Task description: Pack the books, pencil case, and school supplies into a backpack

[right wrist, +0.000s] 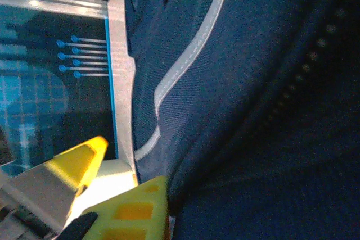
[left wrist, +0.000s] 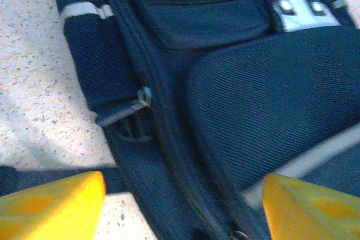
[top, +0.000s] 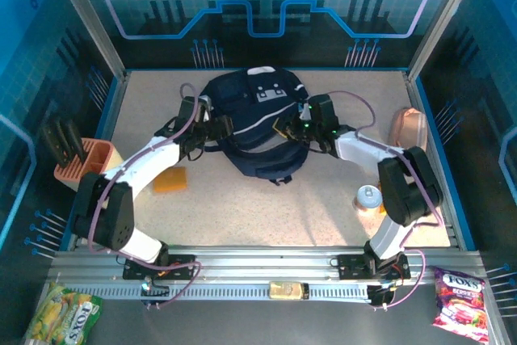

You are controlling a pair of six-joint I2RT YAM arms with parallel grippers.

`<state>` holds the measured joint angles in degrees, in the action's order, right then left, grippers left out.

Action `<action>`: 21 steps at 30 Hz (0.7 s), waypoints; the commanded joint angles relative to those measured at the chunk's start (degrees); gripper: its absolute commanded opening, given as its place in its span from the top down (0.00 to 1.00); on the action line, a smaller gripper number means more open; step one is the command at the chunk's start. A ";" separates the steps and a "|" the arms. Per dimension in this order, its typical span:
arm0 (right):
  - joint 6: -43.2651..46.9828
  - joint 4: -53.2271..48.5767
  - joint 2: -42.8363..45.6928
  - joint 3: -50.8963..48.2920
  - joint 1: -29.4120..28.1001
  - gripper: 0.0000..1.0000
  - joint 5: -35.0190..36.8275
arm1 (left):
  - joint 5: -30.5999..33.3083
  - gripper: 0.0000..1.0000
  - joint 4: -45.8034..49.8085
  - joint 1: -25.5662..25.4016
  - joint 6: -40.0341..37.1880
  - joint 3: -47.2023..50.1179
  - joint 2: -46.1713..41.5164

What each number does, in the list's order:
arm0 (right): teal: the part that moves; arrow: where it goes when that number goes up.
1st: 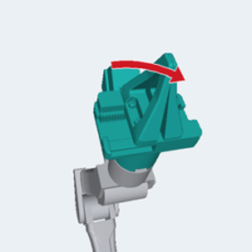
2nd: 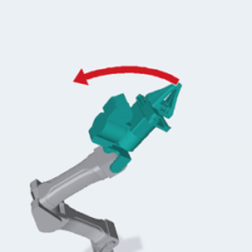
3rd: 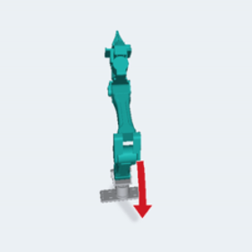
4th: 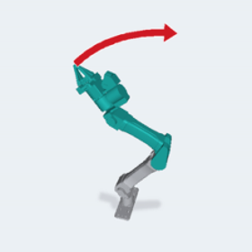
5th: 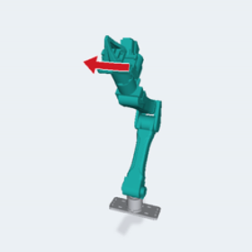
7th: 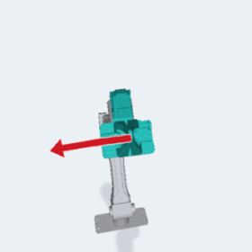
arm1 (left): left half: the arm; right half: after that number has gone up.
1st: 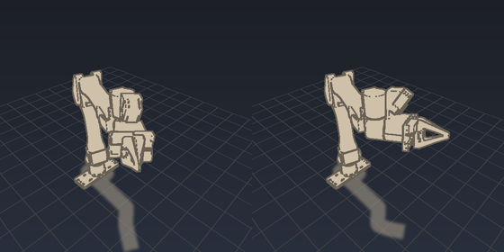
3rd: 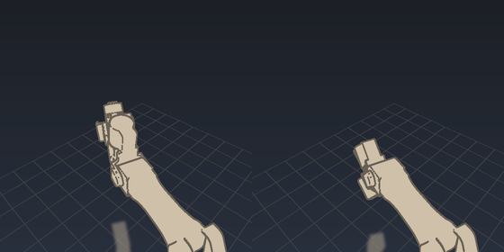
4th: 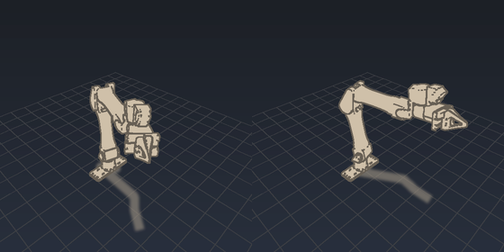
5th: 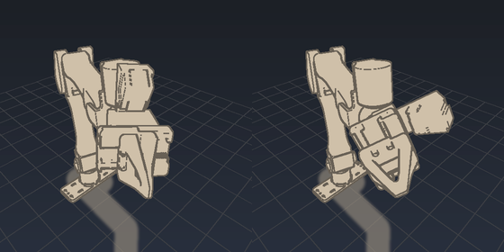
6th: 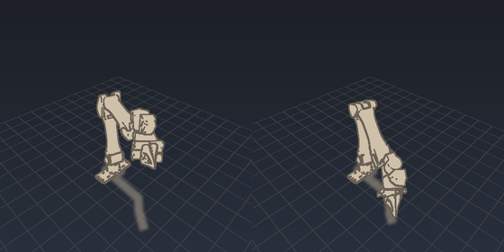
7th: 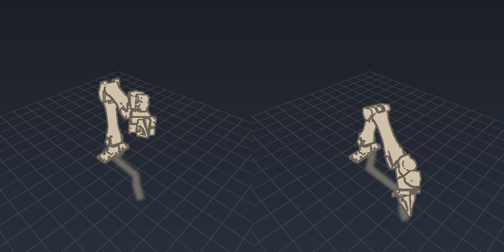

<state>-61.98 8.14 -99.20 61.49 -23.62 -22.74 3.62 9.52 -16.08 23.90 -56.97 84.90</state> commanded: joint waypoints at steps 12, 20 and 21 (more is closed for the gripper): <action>30.86 -35.29 19.38 3.55 -0.23 0.23 22.64 | 3.16 0.01 1.58 0.77 1.09 5.10 -12.01; 31.92 -34.80 26.69 -3.13 13.55 0.14 37.56 | -0.47 0.01 1.39 1.13 2.00 4.63 -12.31; 31.42 -34.48 25.85 -3.20 15.73 0.14 38.17 | -1.04 0.01 1.42 1.13 1.87 4.59 -12.30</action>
<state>-31.55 -23.73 -71.00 60.03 -12.38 8.16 5.10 11.35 -15.46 25.21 -52.77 73.87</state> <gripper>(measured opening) 0.858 0.992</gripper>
